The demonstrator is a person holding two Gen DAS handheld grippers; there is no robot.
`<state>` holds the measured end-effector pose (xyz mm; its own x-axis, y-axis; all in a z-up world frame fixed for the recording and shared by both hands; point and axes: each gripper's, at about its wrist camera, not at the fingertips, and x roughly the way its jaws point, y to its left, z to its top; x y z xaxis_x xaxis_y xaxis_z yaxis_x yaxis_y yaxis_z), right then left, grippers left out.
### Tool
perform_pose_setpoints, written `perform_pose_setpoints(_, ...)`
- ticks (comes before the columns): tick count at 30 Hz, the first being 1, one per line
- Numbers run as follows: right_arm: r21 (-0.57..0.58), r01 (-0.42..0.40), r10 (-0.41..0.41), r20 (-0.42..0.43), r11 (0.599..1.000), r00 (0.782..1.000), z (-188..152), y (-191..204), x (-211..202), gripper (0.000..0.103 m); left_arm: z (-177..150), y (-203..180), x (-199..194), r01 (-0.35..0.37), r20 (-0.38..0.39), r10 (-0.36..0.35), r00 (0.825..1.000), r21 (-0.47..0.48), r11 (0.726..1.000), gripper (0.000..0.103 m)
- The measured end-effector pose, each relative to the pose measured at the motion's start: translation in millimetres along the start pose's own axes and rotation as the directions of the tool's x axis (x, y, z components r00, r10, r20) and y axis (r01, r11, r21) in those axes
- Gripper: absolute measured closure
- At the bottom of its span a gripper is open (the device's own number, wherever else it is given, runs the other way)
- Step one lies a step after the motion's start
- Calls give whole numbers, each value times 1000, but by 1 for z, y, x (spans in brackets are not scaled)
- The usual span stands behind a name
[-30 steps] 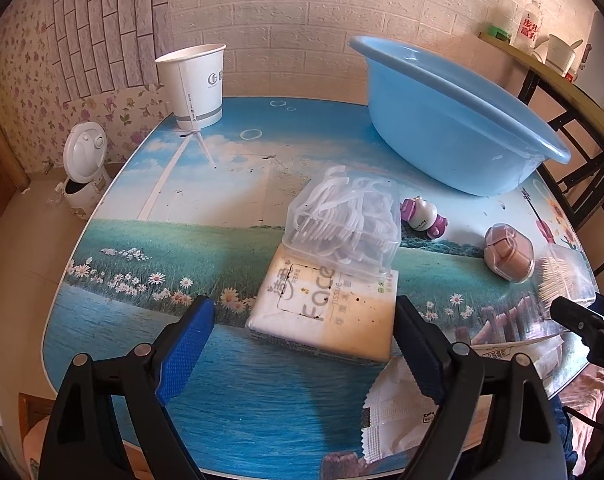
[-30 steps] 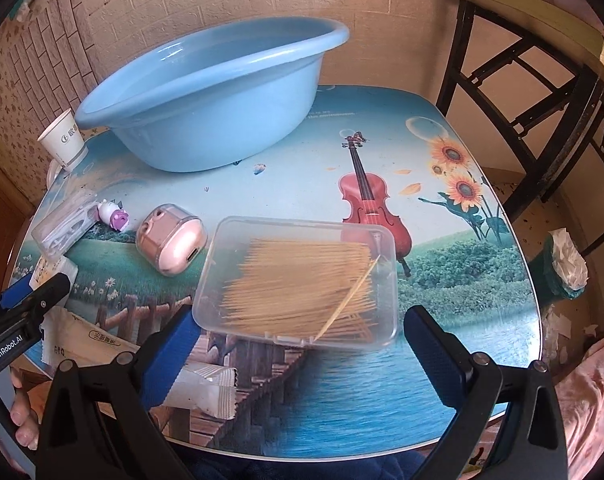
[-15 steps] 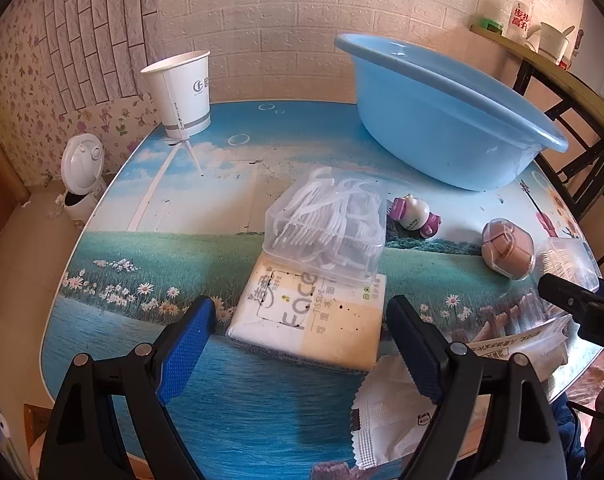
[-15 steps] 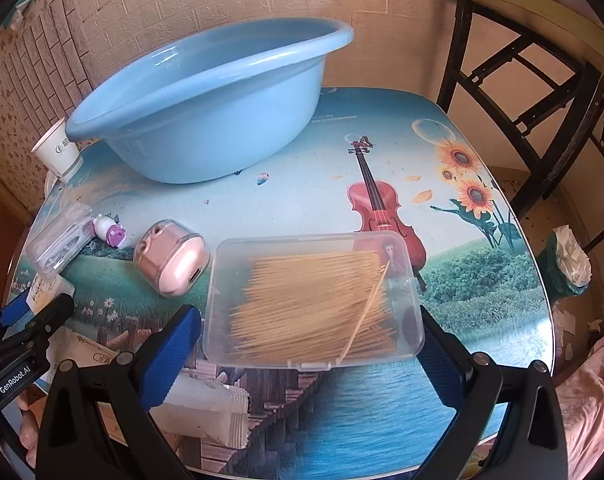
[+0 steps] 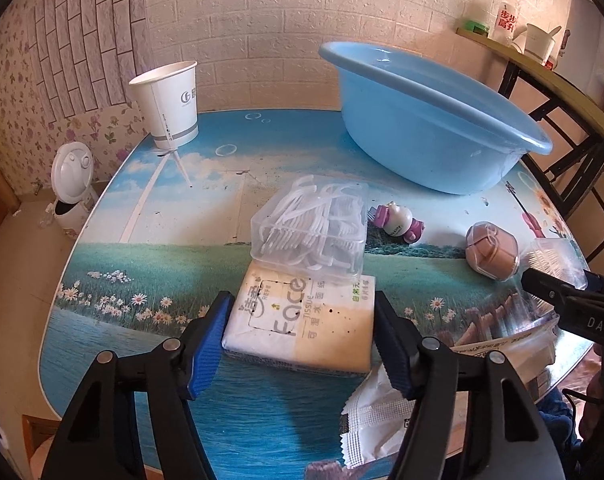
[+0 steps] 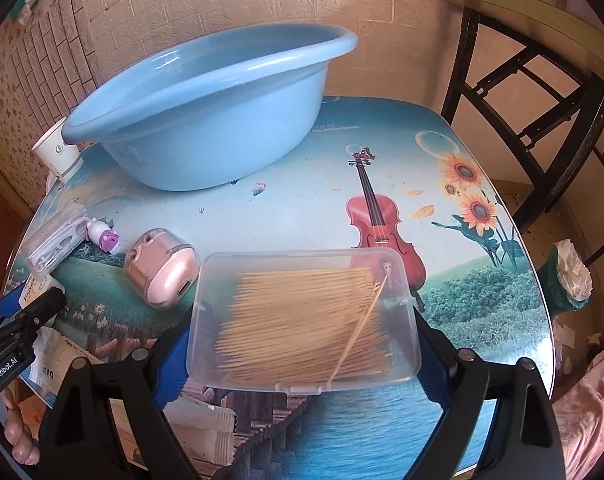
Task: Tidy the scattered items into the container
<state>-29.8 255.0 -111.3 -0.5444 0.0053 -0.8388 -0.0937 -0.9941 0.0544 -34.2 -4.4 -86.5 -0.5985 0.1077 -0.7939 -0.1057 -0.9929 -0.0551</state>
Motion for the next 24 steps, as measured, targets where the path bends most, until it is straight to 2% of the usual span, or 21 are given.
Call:
perform_pose_setpoints(8,-14,2,-2,3,1000,1000,1,0,-6,10,3,-8,-13,-16,11,15,1000,27,1000,38)
perform_pose_setpoints(18,12,-14,14,22,1000,1000,3,-6,-17,10,6,-8,-20,-28,29,28,999,5,1000,38)
perform_pose_setpoints(24,4,-24,24,33,1000,999,-2,4,-29,10,9,-3,-24,-36,38,37,999,-14,999,38)
